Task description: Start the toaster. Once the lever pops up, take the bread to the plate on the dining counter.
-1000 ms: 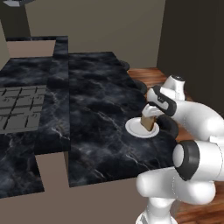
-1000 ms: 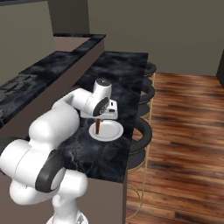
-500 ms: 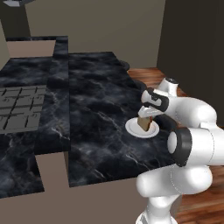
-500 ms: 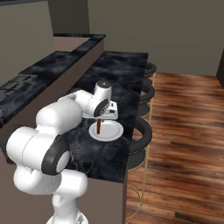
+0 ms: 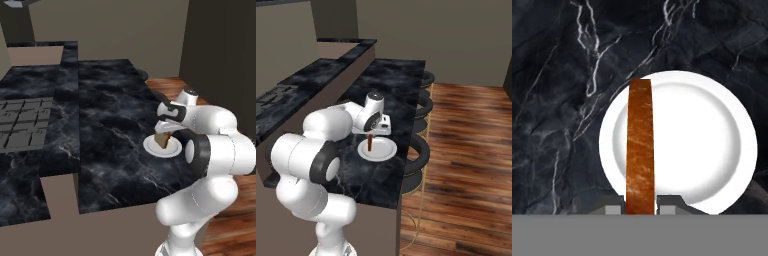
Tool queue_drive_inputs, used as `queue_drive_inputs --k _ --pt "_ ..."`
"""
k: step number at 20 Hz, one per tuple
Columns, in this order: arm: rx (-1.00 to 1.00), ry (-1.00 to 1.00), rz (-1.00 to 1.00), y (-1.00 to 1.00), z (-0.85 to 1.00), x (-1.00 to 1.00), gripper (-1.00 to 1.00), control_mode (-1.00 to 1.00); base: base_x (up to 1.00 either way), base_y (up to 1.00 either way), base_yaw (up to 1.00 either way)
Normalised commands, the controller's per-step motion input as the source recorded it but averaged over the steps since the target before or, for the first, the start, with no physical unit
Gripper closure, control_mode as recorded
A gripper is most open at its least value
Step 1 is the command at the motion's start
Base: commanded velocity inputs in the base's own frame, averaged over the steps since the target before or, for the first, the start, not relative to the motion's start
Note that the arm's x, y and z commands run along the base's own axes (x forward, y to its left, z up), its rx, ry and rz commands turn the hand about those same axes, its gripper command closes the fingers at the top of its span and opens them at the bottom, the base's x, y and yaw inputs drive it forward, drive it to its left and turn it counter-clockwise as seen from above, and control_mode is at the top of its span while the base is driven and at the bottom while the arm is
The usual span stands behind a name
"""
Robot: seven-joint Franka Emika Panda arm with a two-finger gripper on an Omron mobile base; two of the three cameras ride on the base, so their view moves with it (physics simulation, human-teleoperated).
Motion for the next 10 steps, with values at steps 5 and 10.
queue_drive_inputs --k 5,10 --pt "0.0 0.0 0.0 0.0 -0.19 0.22 1.0 -1.0 0.0 0.0 0.0" --pt "0.0 0.0 0.0 0.0 -0.2 0.2 1.0 -1.0 0.0 0.0 0.0"
